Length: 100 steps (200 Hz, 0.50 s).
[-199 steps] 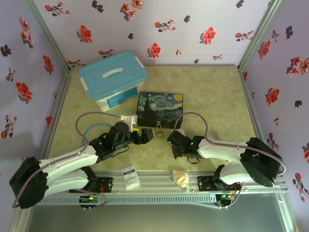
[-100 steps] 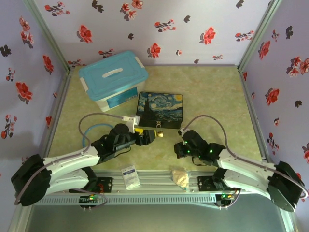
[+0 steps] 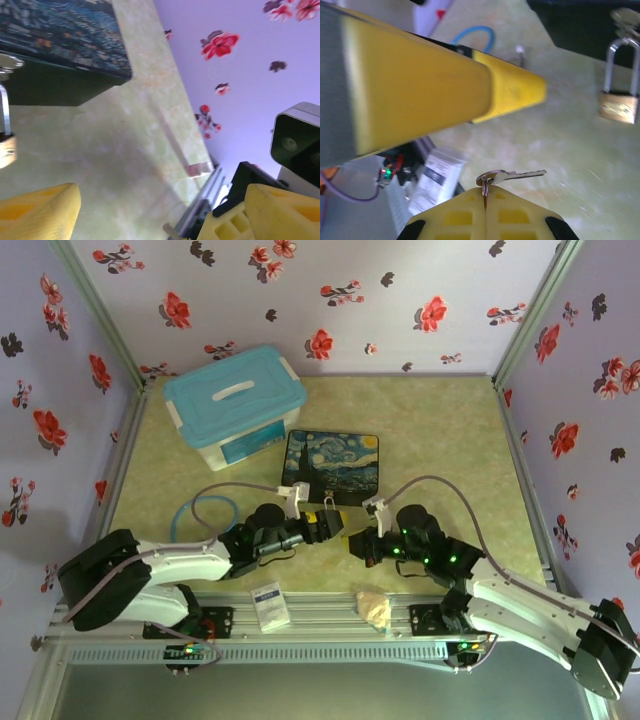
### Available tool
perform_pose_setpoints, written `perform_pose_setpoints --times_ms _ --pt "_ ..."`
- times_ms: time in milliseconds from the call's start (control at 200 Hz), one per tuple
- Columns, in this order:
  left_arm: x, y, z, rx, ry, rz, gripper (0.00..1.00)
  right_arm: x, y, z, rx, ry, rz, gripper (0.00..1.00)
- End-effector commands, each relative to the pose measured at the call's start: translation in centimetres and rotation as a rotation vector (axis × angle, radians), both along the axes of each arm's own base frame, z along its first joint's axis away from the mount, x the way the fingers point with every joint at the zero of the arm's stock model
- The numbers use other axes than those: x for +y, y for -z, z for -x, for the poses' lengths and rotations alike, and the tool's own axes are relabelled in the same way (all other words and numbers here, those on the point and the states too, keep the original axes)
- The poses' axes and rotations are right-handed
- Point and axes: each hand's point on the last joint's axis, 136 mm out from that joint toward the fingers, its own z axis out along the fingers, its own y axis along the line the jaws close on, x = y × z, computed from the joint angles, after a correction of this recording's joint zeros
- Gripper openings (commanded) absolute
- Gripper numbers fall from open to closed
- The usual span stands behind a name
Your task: Unlock a padlock with a key
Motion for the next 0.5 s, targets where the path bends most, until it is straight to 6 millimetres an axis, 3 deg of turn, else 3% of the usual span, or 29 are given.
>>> perform_pose_setpoints --times_ms 0,215,345,415,495 --pt "-1.0 -2.6 -0.1 -0.001 0.003 0.106 0.75 0.7 -2.1 0.6 -0.037 -0.060 -0.090 0.00" --pt "-1.8 -2.9 0.8 0.038 0.058 0.146 0.46 0.8 -2.2 0.4 -0.055 -0.060 -0.084 0.00" --pt "-2.1 -2.3 1.2 0.045 0.074 0.133 0.35 0.7 -1.6 0.2 -0.052 -0.050 -0.046 0.00" --pt "-2.0 -2.1 1.3 0.042 0.079 0.130 0.35 0.6 -1.2 0.1 -0.041 -0.047 -0.020 0.00" --pt "-2.1 -2.1 1.6 0.032 0.091 0.115 0.44 0.6 -0.7 0.0 -0.035 -0.044 0.002 0.00"
